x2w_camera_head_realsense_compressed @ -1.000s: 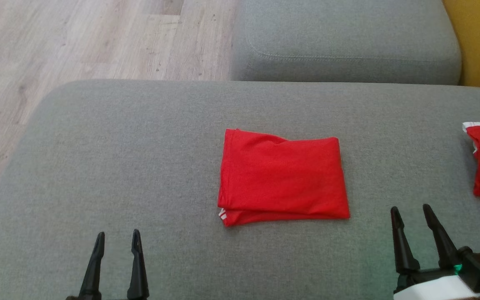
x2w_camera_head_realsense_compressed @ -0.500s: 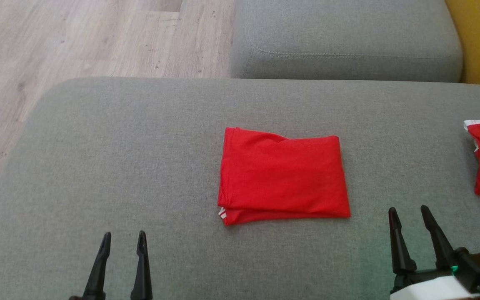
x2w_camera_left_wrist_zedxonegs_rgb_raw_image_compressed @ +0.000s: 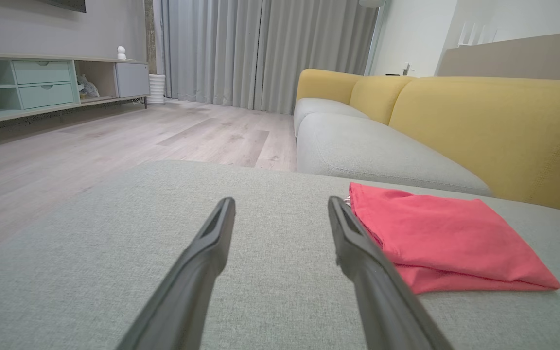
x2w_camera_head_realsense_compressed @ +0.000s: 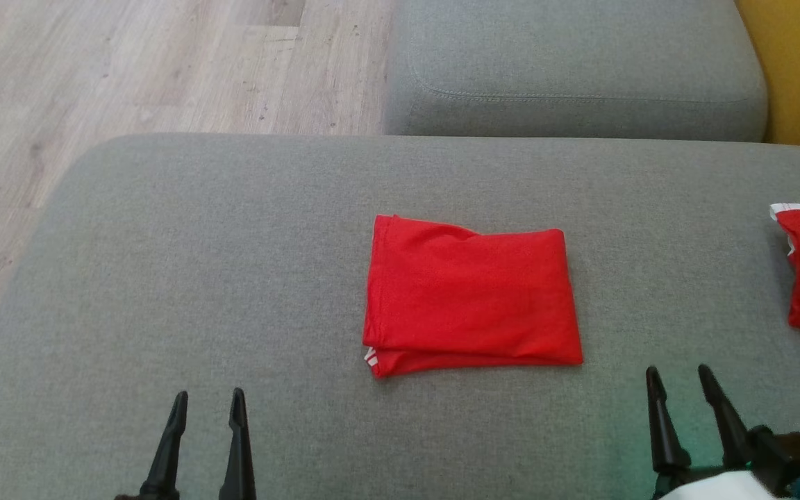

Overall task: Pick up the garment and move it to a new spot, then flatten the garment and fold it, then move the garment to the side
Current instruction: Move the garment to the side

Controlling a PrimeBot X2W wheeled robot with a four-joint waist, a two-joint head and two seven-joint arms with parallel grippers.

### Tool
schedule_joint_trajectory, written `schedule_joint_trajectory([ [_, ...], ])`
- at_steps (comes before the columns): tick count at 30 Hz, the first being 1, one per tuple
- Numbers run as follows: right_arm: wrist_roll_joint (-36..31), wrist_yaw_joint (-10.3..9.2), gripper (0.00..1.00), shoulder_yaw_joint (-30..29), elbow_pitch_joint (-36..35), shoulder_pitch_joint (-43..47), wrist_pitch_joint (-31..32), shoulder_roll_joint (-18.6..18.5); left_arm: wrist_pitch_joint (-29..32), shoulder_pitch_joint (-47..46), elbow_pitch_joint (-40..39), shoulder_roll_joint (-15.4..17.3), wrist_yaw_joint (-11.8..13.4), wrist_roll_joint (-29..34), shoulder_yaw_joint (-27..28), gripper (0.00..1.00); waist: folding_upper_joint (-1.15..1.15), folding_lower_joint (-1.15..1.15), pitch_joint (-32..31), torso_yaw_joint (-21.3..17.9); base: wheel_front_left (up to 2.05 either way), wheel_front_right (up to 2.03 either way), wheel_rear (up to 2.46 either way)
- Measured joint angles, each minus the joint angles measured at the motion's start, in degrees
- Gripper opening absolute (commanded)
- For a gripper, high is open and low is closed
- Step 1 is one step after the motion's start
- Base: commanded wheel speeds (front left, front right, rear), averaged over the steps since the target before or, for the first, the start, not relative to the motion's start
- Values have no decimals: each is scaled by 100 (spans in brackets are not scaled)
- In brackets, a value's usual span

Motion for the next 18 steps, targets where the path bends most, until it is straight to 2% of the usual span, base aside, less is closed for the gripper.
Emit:
schedule_joint_trajectory([
  [4,15,0,100,26,412,-36,1,-3,0,-3,-2,0,0,1,-44,100,0,0,45,22,0,0,0],
  [9,310,0,100,74,1429,-525,37,-1,0,-17,-89,0,5,110,-133,100,0,0,224,45,0,0,0],
  [10,310,0,100,74,1429,-525,37,-1,0,-17,-89,0,5,110,-133,100,0,0,224,45,0,0,0],
  [16,705,0,100,569,2131,-2007,702,-159,0,-350,-104,0,-4,238,-331,100,0,1,642,101,0,0,0],
  [18,890,0,100,745,2295,-2396,911,-263,0,-488,-97,-7,-76,253,-359,100,0,2,778,136,0,0,0],
])
